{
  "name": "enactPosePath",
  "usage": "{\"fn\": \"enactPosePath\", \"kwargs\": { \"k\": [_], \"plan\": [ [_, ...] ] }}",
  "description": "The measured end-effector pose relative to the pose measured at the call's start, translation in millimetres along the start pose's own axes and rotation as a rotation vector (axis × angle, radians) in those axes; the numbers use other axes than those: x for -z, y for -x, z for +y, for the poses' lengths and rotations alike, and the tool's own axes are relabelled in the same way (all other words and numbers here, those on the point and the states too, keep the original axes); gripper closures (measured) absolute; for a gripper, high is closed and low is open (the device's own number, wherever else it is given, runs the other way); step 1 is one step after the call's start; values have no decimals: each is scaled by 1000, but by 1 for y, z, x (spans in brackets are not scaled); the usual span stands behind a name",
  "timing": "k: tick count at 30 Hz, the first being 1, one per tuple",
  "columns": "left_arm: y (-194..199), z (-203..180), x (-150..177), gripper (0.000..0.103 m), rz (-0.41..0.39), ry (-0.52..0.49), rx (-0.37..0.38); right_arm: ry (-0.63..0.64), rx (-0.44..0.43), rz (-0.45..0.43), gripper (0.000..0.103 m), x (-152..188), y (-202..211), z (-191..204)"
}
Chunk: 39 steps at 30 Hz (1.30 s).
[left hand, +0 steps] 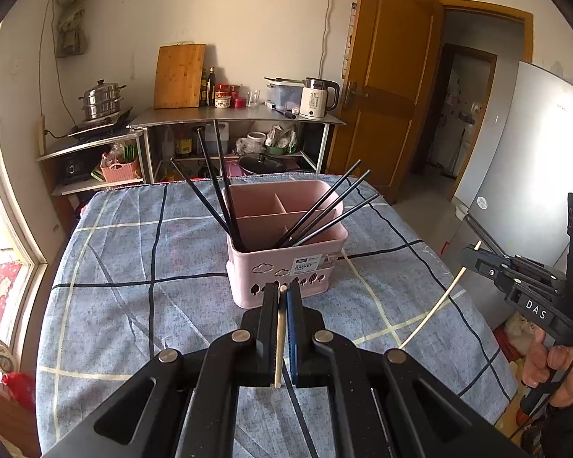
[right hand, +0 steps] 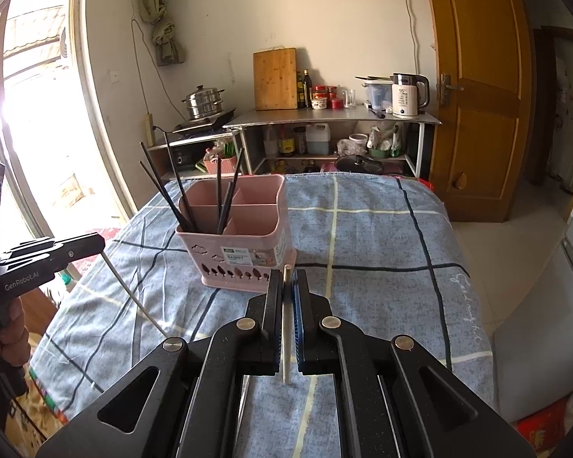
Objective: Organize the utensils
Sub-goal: 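Lift the held wooden chopsticks and carry both tools over the pink basket, then lower the held chopsticks into the basket and open both tools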
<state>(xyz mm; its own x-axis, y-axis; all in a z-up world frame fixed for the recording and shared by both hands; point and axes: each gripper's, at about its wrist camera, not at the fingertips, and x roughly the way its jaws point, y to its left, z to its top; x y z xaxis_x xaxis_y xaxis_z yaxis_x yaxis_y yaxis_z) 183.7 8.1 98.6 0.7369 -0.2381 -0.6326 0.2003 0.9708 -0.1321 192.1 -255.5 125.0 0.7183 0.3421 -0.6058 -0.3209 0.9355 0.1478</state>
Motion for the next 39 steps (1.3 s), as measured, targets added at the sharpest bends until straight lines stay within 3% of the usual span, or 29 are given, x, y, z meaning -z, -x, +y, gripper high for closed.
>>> {"fn": "enactPosePath", "kwargs": {
  "k": [8, 15, 28, 33, 39],
  "plan": [
    [13, 8, -12, 99, -24, 30, 30, 15, -47, -59, 98, -17, 14, 14],
    [11, 17, -32, 99, -35, 52, 31, 6, -101, -82, 98, -33, 2, 32],
    [20, 45, -109, 99, -155, 112, 27, -14, -144, -202, 98, -100, -11, 56],
    [9, 52, -127, 99, -178, 132, 25, -28, -137, -234, 98, -119, -23, 59],
    [-18, 62, -127, 99, -157, 163, 24, -30, -121, -222, 98, -121, -47, 59]
  ]
}}
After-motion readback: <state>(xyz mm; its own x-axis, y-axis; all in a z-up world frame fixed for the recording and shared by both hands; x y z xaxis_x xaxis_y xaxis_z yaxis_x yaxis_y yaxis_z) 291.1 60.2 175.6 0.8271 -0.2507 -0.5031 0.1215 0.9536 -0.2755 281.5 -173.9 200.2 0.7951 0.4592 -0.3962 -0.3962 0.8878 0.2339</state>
